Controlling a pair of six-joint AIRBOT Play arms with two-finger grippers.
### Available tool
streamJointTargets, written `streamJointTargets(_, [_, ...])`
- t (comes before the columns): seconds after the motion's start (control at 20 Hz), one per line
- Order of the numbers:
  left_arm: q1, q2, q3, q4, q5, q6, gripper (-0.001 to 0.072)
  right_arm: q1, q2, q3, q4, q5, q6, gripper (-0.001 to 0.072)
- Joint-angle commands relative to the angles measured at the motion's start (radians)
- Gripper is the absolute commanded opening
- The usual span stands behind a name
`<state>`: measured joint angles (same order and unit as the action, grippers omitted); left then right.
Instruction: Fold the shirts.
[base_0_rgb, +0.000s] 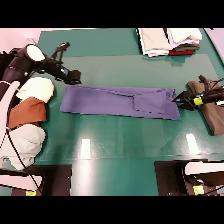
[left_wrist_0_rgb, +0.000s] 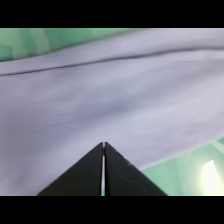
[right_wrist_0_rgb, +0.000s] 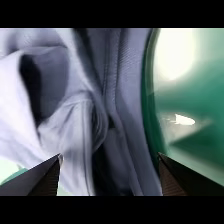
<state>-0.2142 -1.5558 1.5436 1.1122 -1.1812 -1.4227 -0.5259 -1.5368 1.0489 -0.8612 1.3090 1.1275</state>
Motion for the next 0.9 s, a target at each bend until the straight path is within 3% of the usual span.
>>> streamJointTargets(0.0, [-0.081,0.000,0.001,0.002,0.022,-0.021,0.0023,0.039,-0.064,-0.019,0.048,-0.050,-0.031,0.0671])
streamJointTargets(0.05, [-0.099,0.000,0.001,0.002,0.032,-0.026,0.0023,0.055,-0.076,-0.019,0.049,-0.062,-0.031,0.0668])
streamJointTargets(0.1, [-0.118,0.000,0.001,0.002,0.046,-0.045,0.0023,0.066,-0.084,-0.019,0.049,-0.071,-0.035,0.0618])
streamJointTargets(0.3, [-0.190,-0.027,0.001,0.000,0.145,-0.075,0.0022,0.092,-0.049,-0.013,0.056,-0.089,-0.092,0.0013])
streamJointTargets(0.45, [-0.254,-0.088,0.012,-0.009,0.224,-0.096,0.0021,0.093,0.017,0.077,0.058,-0.035,-0.085,0.0014])
streamJointTargets(0.85, [-0.378,-0.407,0.282,-0.046,0.230,-0.094,0.0021,0.288,0.115,0.457,0.057,0.101,0.142,0.0013])
